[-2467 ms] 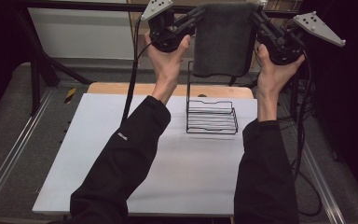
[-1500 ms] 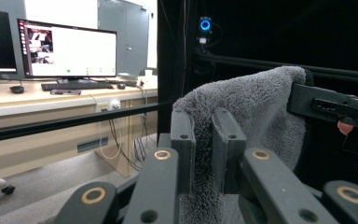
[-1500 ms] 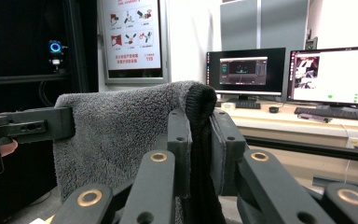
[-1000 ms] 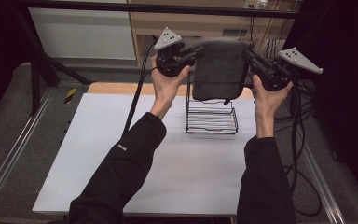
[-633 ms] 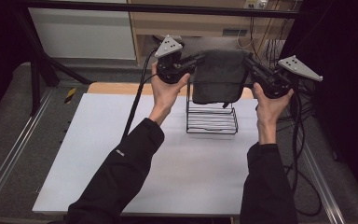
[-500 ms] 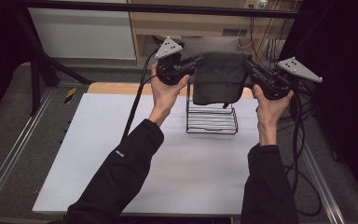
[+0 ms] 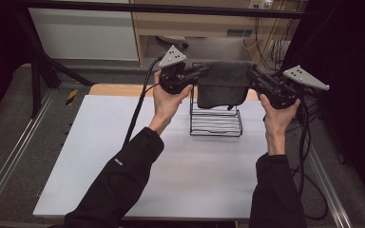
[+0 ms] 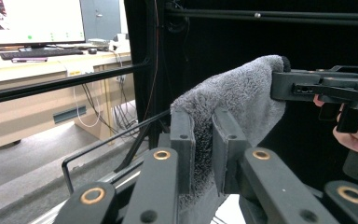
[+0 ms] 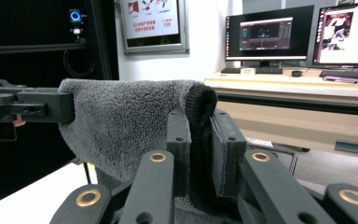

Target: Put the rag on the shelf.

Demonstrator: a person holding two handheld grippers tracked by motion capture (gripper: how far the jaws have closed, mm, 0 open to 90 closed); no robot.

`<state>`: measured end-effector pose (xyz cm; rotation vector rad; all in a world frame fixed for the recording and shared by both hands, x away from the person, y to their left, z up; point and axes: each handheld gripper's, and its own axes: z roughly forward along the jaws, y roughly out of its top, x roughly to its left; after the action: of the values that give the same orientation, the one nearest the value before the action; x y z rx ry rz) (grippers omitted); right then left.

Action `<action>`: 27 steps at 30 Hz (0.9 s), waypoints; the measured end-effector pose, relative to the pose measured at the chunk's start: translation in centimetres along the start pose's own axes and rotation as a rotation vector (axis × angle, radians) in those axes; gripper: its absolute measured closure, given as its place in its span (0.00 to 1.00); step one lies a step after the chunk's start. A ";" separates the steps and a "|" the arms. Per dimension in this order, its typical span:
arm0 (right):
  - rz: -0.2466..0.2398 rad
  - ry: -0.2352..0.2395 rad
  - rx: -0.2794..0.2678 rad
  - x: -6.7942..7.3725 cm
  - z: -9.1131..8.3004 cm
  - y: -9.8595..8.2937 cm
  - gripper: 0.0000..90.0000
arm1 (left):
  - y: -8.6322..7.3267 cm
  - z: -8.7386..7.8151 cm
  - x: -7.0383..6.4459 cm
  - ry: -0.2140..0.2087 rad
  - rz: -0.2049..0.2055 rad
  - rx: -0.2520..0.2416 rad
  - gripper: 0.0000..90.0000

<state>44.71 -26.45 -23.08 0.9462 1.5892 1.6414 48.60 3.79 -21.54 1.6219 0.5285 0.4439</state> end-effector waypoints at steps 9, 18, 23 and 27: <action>0.006 0.023 0.022 0.3 -0.9 -0.9 0.89 | -0.9 -0.8 -0.8 -0.018 0.019 0.038 0.88; -0.005 0.041 0.046 0.4 -1.4 -1.7 0.88 | -1.6 -1.3 -1.3 -0.033 0.019 0.084 0.87; -0.011 0.046 0.042 0.4 -1.5 -2.0 0.88 | -1.0 -1.9 -1.1 -0.039 -0.005 0.091 0.81; -0.017 0.046 0.040 0.3 -1.6 -2.2 0.88 | 0.1 -2.7 -0.2 -0.016 -0.043 0.071 0.81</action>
<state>43.14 -26.87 -25.23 0.9192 1.6619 1.6360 46.91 5.85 -21.13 1.6778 0.5711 0.3838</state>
